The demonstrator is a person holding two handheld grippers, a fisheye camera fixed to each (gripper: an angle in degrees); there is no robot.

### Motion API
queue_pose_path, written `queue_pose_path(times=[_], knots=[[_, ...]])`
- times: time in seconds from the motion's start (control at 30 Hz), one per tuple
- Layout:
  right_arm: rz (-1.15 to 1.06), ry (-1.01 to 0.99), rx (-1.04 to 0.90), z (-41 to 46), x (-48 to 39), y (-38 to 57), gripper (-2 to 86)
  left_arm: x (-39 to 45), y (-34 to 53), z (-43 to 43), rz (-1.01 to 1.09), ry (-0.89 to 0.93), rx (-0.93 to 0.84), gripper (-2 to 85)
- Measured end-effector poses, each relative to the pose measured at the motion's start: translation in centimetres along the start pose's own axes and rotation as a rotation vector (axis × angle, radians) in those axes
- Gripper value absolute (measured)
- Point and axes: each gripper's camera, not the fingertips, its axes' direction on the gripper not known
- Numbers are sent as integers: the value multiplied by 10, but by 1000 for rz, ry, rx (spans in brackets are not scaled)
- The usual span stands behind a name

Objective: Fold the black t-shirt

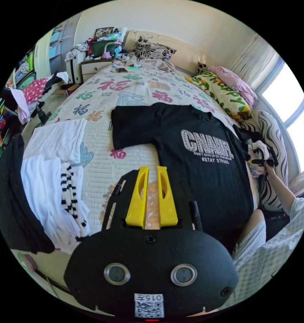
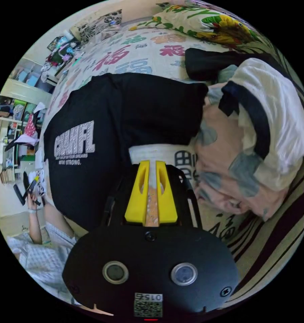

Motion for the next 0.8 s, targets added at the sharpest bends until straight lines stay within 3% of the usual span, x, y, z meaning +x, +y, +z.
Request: queue_pose_path(times=[0.13, 0.37, 0.47, 0.57, 0.67, 0.8], knots=[[-178, -192, -38, -9, -6, 93, 36, 39, 45, 22, -26, 59, -126, 87], [-119, -147, -165, 13, 28, 222, 88, 72, 106, 102, -126, 181, -417, 110], [-70, -261, -197, 25, 48, 239, 92, 95, 105, 130, -99, 146, -460, 92], [-60, -220, -221, 23, 62, 243, 54, 122, 104, 153, -9, 44, -507, 19], [-134, -230, -272, 20, 71, 254, 16, 135, 108, 165, 3, 104, -507, 1], [-85, -296, -190, 2, 102, 278, 8, 148, 117, 172, -34, 129, -446, -1]])
